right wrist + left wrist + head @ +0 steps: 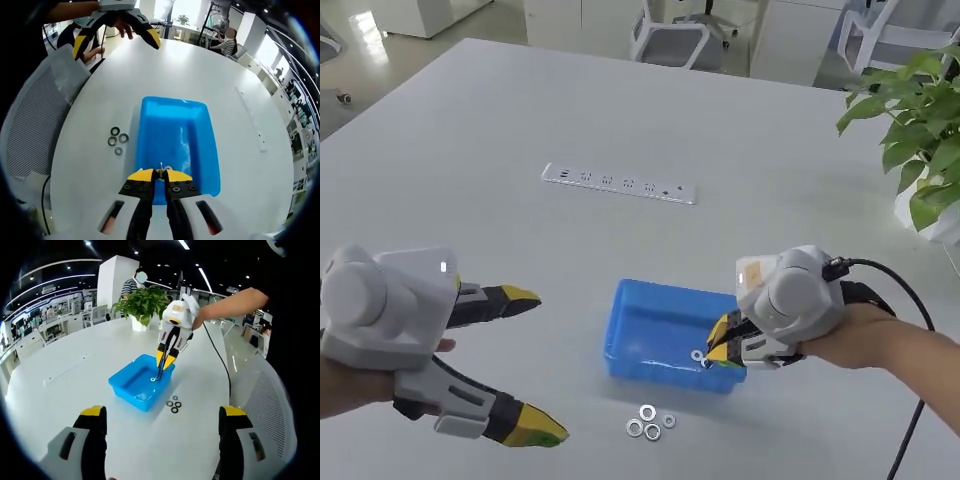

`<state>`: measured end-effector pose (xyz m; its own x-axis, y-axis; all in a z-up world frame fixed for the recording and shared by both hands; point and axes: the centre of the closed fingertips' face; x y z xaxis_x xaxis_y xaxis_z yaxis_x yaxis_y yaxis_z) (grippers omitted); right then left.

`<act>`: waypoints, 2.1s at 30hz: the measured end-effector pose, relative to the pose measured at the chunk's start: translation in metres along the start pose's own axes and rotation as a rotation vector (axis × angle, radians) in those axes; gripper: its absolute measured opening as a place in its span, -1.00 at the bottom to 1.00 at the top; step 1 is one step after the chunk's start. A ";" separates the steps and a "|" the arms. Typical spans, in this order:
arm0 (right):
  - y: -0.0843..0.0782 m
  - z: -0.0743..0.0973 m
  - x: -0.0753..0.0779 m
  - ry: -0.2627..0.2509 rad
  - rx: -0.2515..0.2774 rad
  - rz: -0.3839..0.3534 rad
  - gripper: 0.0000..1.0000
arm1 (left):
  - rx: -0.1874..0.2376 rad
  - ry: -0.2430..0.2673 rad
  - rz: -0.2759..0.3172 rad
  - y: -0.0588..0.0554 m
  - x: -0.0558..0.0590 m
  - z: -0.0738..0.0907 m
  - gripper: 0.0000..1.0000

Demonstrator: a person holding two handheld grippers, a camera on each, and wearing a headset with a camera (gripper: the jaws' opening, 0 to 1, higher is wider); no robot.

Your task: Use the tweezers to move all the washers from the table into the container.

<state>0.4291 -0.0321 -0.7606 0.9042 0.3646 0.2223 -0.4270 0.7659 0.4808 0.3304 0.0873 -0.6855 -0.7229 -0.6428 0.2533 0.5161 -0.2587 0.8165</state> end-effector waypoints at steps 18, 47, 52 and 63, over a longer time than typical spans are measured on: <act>0.008 0.015 0.001 -0.023 0.023 -0.023 -0.85 | 0.031 -0.006 0.008 0.012 0.002 -0.004 0.73; 0.057 0.048 -0.023 -0.024 0.065 0.012 -0.87 | 0.096 -0.142 -0.071 0.077 0.050 -0.045 -0.33; 0.060 0.041 -0.031 -0.008 0.064 0.018 -0.87 | 0.067 -0.168 -0.108 0.076 0.060 -0.058 -0.43; 0.062 0.029 -0.045 0.025 0.062 0.031 -0.87 | 0.033 -0.198 -0.154 0.075 0.069 -0.076 -0.56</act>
<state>0.3622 -0.0161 -0.7157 0.8898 0.4017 0.2167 -0.4530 0.7198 0.5259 0.3543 -0.0307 -0.6461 -0.8696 -0.4430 0.2183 0.3797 -0.3170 0.8691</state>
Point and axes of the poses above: the centre of the closed fingertips' face, and the gripper's own axes: z roughly backward along the fingers, x roughly to its right, y roughly out of its top, and after that the axes turned 11 degrees about z, right-handed
